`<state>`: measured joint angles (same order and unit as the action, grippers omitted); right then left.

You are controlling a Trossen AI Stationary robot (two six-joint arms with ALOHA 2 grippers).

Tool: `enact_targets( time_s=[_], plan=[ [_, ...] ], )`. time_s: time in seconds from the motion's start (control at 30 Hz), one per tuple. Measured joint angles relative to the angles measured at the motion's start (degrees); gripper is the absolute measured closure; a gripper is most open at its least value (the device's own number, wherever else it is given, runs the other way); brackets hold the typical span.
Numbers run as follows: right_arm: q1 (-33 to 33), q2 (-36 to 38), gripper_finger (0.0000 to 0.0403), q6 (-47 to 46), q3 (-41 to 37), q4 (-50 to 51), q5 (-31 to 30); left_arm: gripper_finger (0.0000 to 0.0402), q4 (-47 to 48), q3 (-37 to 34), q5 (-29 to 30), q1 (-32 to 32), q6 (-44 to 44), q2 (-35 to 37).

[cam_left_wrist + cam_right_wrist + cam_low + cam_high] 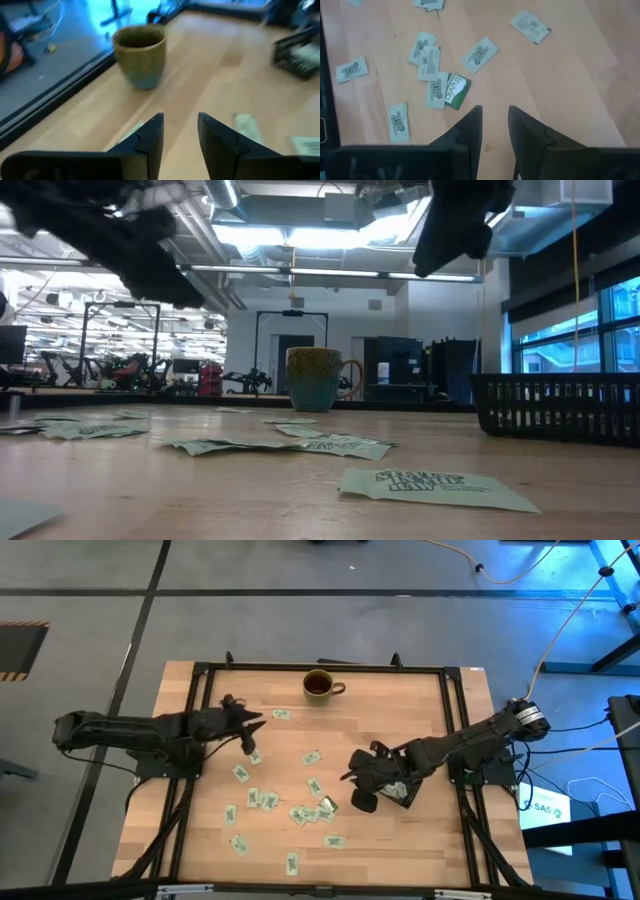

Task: Pick and place Stevia / Truvia into bins
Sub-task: Put the stevia packet into the black bin

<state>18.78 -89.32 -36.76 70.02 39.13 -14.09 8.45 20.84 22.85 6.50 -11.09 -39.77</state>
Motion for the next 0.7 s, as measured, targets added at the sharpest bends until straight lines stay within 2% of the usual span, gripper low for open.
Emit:
enact_targets(
  time_s=[0.1,0.23,0.4,0.53,0.7],
  plan=[
    [-0.71,0.0,0.0305,1.13,0.0,-0.03,0.02,0.0286,2.52,3.11,-2.18,5.22,0.33,-7.19],
    [-1.06,0.0,0.0305,1.21,0.0,-0.07,0.02,0.0288,2.01,6.33,-11.23,12.86,-2.54,-16.23],
    [-1.04,0.0,0.0305,1.11,-0.02,-0.29,0.17,0.0295,0.81,9.13,-12.16,20.13,-3.06,-26.71],
    [-1.04,0.0,0.0305,1.11,-0.02,-0.28,0.15,0.0297,0.79,12.96,-15.24,23.44,1.62,-34.34],
    [-1.15,0.0,0.0305,1.03,-0.02,-0.28,0.15,0.0295,3.55,19.95,-16.53,24.41,4.89,-43.39]
  ],
)
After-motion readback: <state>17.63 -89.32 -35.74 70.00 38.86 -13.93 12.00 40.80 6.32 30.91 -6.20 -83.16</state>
